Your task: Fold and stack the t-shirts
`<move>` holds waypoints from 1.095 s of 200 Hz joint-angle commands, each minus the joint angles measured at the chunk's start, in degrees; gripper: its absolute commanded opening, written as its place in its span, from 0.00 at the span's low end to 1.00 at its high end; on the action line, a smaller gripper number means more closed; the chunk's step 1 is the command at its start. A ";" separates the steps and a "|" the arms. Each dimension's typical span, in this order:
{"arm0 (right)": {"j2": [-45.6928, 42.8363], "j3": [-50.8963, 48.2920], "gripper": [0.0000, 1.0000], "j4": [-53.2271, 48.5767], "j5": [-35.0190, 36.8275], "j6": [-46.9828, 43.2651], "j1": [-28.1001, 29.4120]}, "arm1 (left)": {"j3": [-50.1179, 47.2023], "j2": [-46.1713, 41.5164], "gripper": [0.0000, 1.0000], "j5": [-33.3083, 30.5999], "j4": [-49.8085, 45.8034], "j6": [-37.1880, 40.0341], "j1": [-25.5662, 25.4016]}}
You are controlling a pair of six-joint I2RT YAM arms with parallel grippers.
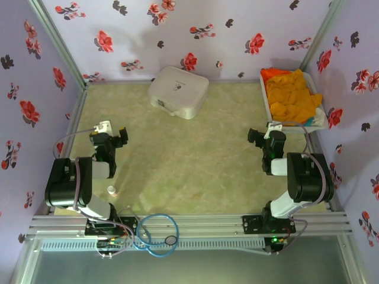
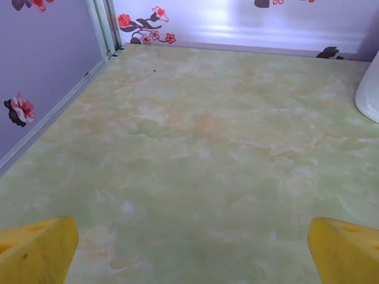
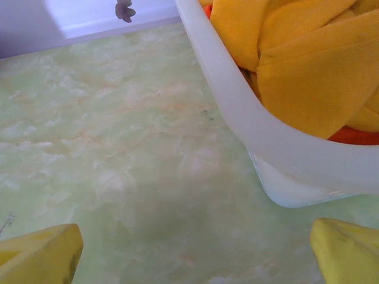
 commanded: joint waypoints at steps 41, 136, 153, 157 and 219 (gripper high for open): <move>-0.17 0.78 0.99 0.75 0.04 -0.77 0.33 | 0.69 0.69 1.00 0.79 -1.02 1.36 0.15; -0.19 0.64 0.99 0.92 0.04 -0.68 0.33 | 0.51 0.61 1.00 1.03 -0.62 1.35 0.19; -0.17 0.66 0.99 0.93 0.04 -0.69 0.35 | 0.52 0.65 1.00 1.08 -0.64 1.34 0.13; -0.13 0.70 0.99 0.93 0.00 -0.68 0.33 | 0.52 0.59 1.00 1.04 -0.68 1.33 0.19; -1.04 0.00 0.99 1.76 5.40 -1.95 2.66 | -0.32 -0.98 1.00 1.97 -0.43 2.14 -0.44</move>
